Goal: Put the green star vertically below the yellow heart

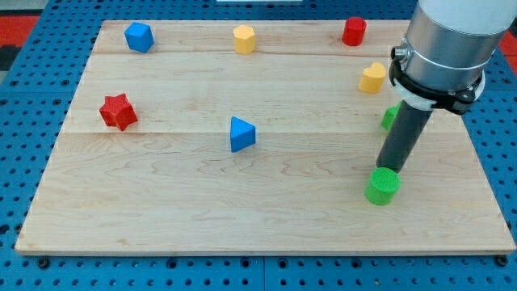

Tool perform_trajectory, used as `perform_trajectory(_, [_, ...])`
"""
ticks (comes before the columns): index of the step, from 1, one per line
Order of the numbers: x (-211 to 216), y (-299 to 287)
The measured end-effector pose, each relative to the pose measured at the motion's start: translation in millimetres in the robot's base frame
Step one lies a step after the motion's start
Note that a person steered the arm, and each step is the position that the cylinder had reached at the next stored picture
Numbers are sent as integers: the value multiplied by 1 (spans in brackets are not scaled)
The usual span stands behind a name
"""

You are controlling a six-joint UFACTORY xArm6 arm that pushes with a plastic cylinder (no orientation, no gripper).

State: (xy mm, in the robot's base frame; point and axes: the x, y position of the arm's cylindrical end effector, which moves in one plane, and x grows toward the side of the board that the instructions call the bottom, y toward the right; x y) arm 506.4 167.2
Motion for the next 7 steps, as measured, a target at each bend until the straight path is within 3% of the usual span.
perform_trajectory(1, [0, 0])
perform_trajectory(3, [47, 21])
perform_trajectory(4, [5, 21])
perform_trajectory(6, [-66, 78])
perform_trajectory(7, [-61, 76])
